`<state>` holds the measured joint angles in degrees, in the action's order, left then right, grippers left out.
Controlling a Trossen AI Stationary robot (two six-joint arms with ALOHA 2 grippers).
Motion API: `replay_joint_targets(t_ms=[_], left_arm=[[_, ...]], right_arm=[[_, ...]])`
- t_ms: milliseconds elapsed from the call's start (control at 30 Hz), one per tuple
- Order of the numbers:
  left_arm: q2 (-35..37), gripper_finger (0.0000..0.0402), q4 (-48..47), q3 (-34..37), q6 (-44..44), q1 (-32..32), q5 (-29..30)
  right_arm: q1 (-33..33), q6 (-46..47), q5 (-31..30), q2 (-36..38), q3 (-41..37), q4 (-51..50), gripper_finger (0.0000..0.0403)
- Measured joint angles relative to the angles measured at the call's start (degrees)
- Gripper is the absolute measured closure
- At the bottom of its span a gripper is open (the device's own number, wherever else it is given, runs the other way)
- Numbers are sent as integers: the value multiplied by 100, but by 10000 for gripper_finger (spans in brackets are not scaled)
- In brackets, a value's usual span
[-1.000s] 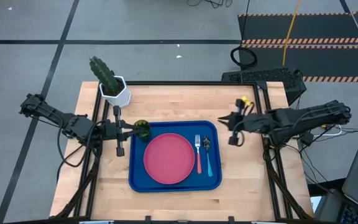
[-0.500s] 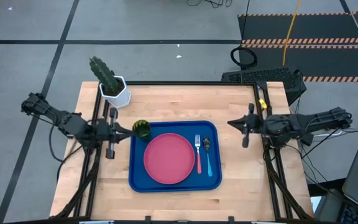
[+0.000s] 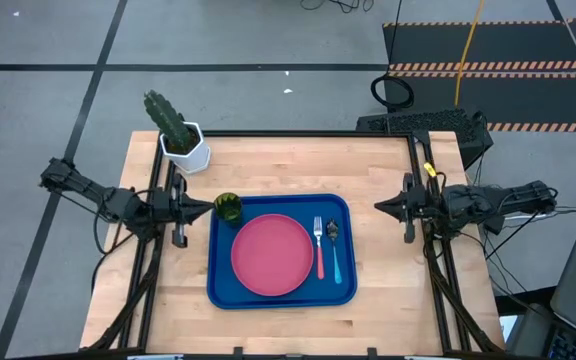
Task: Pick and place plate/cup/fork/spoon on tray
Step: Adjust the blue serving tray
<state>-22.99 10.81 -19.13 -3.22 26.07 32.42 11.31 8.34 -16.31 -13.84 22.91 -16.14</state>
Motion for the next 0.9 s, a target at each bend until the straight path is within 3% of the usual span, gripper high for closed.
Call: replay_joint_targets(t_ms=[333, 567, 900], left_arm=[[206, 400, 41, 521, 348, -154, -39], [206, 400, 1144, 1296, 402, -298, -307], [204, 400, 1337, 1328, 530, -214, -588]], right_arm=[[-4, 66, 398, 311, -1011, 1144, 403], [-207, 269, 805, 531, -1769, 2000, 403], [-631, 382, 972, 307, -1795, 1136, 403]])
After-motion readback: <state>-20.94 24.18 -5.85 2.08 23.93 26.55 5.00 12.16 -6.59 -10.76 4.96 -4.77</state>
